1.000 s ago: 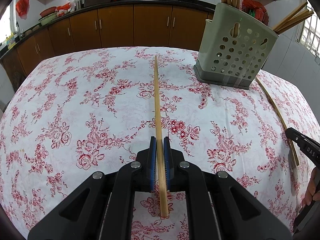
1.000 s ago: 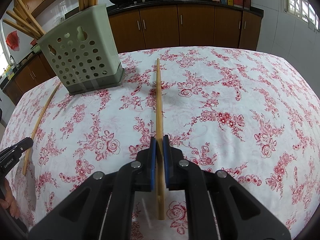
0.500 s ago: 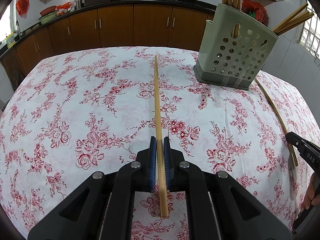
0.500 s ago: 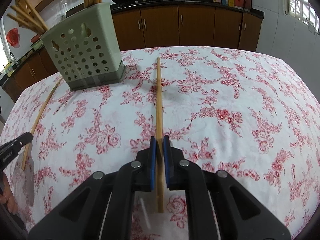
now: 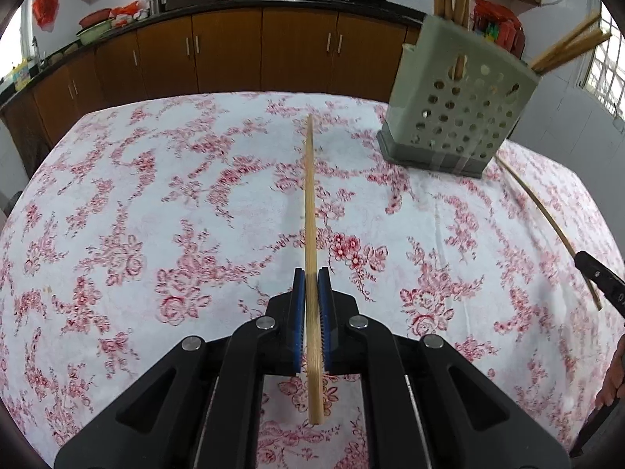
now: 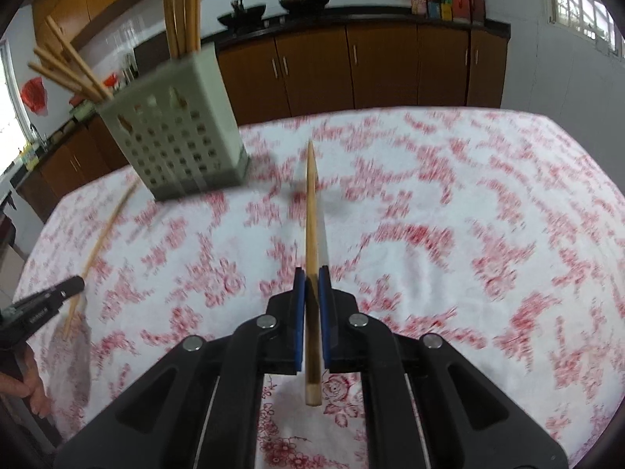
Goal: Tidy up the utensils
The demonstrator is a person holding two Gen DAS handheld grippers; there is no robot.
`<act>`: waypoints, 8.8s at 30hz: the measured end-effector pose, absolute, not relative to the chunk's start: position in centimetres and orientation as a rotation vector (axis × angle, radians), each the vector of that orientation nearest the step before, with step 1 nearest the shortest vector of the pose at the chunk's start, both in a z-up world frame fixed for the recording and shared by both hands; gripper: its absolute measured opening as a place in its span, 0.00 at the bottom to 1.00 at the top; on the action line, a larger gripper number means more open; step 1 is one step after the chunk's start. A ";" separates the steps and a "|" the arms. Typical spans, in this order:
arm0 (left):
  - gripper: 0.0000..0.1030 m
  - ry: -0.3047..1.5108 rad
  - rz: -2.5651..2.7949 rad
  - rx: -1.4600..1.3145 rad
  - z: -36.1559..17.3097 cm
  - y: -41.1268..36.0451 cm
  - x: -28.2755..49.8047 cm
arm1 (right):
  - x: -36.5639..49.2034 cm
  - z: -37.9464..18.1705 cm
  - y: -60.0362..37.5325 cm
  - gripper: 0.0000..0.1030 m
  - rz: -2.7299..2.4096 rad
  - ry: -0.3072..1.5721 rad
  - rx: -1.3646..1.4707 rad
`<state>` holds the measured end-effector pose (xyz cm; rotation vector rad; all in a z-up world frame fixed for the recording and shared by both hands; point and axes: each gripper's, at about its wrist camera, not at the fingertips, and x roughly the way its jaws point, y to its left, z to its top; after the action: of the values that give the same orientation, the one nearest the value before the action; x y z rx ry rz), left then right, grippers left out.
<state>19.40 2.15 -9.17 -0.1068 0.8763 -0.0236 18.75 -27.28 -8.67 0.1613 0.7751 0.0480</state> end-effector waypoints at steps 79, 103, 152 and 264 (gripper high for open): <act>0.07 0.210 -0.101 -0.149 13.0 -4.1 23.0 | 23.7 13.5 -22.9 0.08 0.250 0.331 0.169; 0.60 0.250 -0.218 -0.225 13.9 -2.2 19.4 | 22.1 13.6 -23.2 0.54 0.203 0.301 0.173; 0.98 0.377 0.040 -0.025 -0.4 0.9 0.5 | 1.4 -1.4 -21.4 0.96 0.043 0.357 -0.012; 0.98 0.432 0.024 -0.046 -1.6 0.3 1.0 | 1.9 -2.2 -21.3 0.96 0.054 0.400 0.008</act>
<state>0.99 0.25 -1.56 -0.0463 0.4318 0.0240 1.86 -21.27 -2.23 0.0080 0.4001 0.0536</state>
